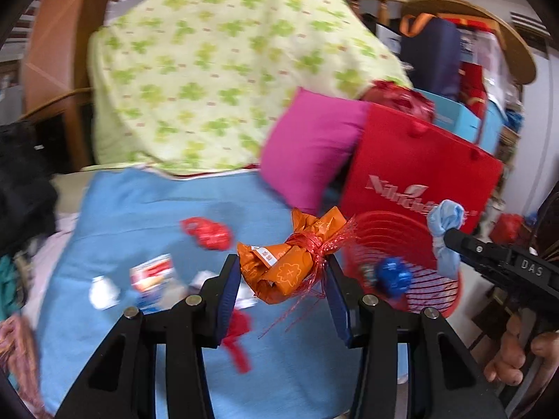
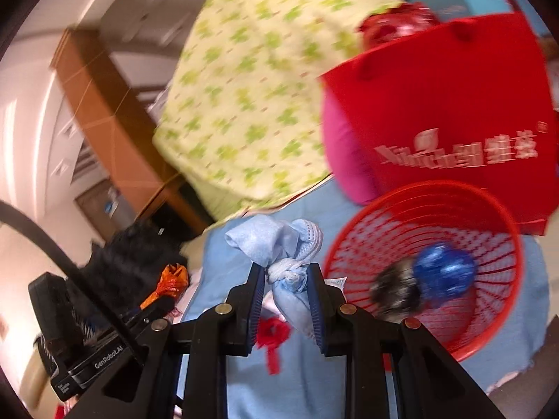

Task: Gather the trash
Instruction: 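Lift the orange wrapper and light blue cloth and carry them toward the basket, then open both tools to drop the wrapper and cloth into the basket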

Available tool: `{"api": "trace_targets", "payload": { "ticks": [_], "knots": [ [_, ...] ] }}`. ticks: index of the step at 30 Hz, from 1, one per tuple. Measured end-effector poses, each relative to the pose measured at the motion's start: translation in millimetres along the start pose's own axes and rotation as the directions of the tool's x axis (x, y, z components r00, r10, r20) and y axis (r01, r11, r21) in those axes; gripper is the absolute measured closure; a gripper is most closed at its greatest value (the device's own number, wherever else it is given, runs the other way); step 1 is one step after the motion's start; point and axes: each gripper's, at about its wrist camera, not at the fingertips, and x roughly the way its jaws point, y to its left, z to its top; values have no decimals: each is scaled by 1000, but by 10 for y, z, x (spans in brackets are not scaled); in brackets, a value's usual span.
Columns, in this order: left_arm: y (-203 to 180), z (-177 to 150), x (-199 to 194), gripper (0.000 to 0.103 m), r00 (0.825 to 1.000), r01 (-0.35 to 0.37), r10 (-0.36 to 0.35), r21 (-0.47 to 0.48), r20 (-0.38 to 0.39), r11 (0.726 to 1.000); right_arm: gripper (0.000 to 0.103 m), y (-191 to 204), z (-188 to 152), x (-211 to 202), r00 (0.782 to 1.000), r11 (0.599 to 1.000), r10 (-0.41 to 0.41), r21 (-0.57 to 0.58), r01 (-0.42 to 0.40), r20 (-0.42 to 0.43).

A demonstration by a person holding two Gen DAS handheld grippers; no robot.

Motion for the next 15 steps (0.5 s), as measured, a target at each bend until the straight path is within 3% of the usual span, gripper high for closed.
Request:
{"api": "trace_targets", "payload": {
  "ticks": [9,11,12,15],
  "knots": [
    [-815,171,782,50,983,167,-161,71,-86,983,74,-823,202,-58,994,985,-103,143,99,25],
    [-953,161,955,37,979,177,-167,87,-115,980,54,-973,194,12,994,981,-111,162,109,3],
    [-1010,145,1048,37,978,175,-163,93,-130,980,28,-1046,181,42,993,976,-121,182,119,-4],
    [-1017,67,1172,37,977,144,-128,90,-169,985,27,-1225,149,33,993,968,-115,228,108,16]
  ]
}}
